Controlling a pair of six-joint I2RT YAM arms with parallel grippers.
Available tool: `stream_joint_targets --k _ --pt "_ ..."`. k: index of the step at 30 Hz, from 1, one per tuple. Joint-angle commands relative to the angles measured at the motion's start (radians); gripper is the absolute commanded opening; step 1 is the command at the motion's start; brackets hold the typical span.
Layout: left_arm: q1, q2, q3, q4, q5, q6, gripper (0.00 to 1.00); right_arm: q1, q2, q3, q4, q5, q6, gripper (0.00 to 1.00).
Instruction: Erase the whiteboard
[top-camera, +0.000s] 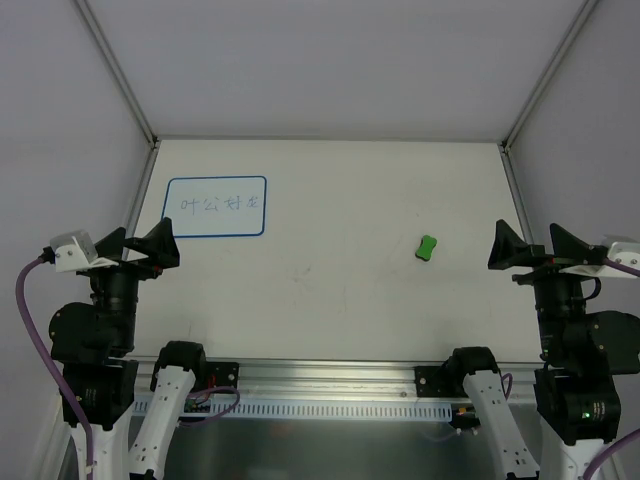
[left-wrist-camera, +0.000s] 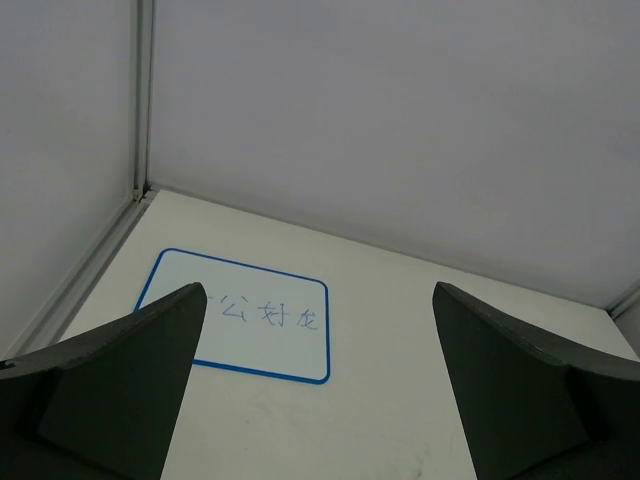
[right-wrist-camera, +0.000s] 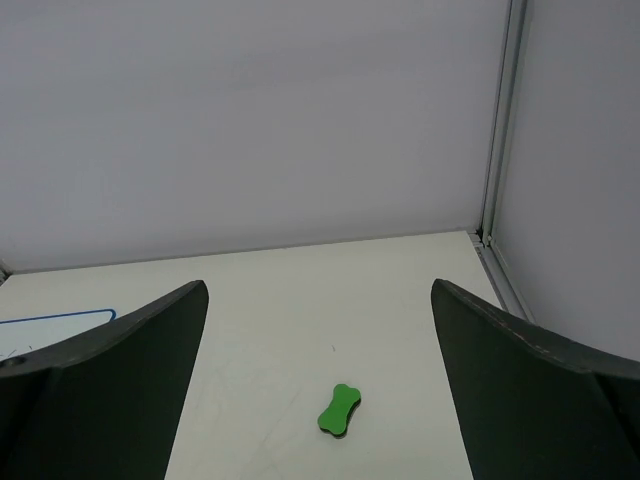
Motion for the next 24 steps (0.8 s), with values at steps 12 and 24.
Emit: stream_joint_targets --k 12,24 --pt "0.003 0.193 -0.048 0.002 0.121 -0.097 0.99 0.009 0.096 -0.085 0.044 -0.138 0.133 0.99" --pt "-0.035 0.944 0.06 0.022 0.187 -0.249 0.99 0.009 0.181 -0.264 0.033 -0.153 0.229 0.99"
